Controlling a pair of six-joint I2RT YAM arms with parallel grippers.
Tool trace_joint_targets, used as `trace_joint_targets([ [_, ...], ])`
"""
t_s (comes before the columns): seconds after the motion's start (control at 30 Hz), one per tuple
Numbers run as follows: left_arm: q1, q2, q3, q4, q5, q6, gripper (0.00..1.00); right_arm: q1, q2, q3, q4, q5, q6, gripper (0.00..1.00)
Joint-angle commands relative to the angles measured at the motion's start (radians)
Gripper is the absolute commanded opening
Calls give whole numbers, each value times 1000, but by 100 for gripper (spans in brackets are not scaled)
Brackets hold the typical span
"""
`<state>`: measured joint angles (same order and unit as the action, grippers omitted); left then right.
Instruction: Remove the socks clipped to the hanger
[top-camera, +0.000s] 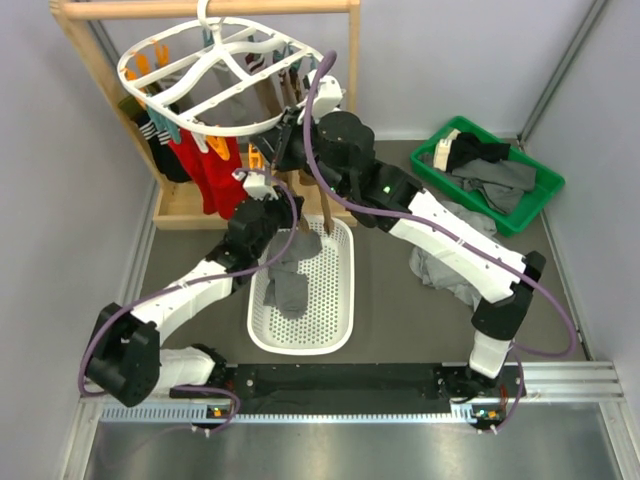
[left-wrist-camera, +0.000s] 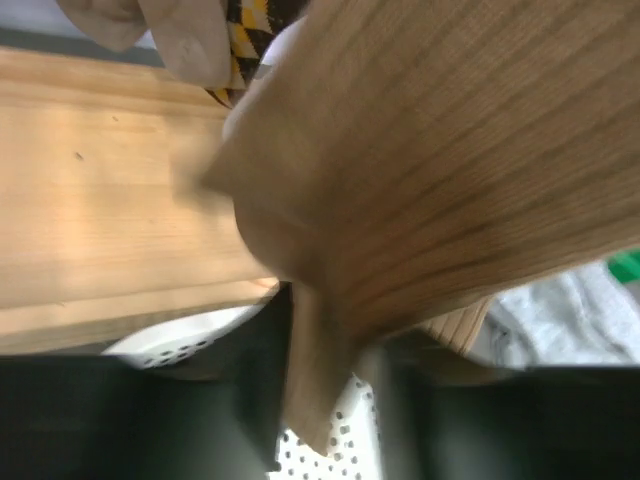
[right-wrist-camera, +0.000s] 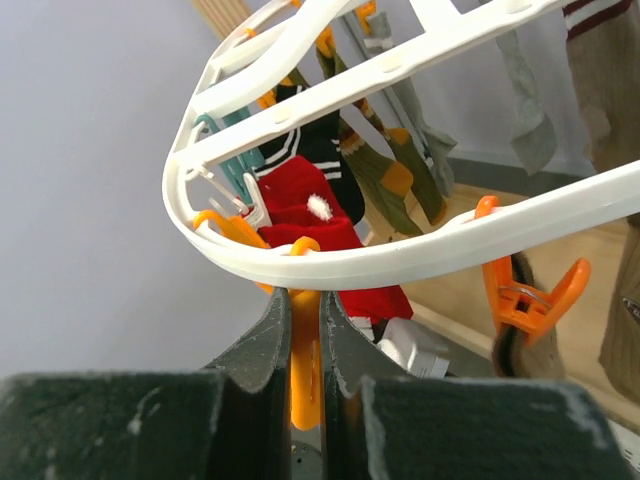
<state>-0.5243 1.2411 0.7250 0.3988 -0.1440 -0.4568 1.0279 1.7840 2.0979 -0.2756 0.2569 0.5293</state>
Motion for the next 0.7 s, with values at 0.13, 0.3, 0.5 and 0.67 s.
trace_joint_targets([
  [0.13, 4, -48, 42, 0, 27, -28, 0, 11, -81, -45, 63, -36, 6, 22],
  [0.3, 1, -167, -16, -89, 121, -45, 0, 9, -101, -41, -5, 5, -72, 46],
  [0.5, 3, -272, -42, -169, 139, -37, 0, 11, -127, -20, -95, 22, -140, 60],
  [0.67, 3, -324, -55, -230, 185, -36, 0, 11, -126, 34, -177, 87, -215, 64],
])
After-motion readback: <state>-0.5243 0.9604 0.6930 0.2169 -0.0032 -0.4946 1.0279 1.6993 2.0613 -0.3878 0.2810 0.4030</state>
